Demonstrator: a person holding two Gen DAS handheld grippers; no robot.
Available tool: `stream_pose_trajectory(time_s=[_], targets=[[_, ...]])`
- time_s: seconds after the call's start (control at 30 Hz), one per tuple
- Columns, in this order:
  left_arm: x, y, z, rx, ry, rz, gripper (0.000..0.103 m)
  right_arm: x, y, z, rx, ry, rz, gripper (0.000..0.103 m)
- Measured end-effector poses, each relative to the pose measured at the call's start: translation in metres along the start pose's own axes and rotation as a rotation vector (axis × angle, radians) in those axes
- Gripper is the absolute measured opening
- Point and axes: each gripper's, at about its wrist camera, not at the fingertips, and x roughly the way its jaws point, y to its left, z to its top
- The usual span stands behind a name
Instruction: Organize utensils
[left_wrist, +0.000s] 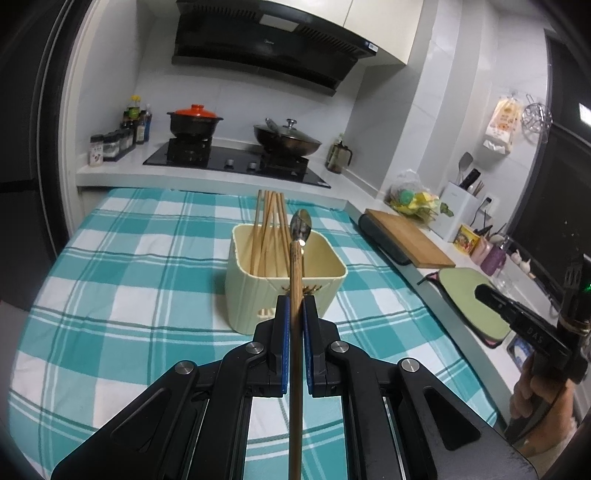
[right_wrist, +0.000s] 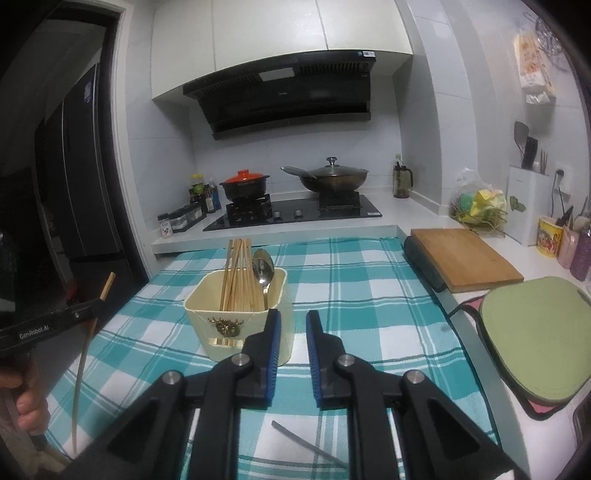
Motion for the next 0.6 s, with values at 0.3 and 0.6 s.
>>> stream_pose_trajectory(time_s=[0.3,0.6], targets=[[0.013,0.001,-0.007,-0.003,0.022,-0.008,0.005,0.010,-0.068,-0.081,0.250,0.363,0.061,0.016],[0.029,-0.006,-0.015,0.009,0.064,-0.017,0.005,0.037,-0.119,-0.151,0.545,0.398,-0.010,0.041]])
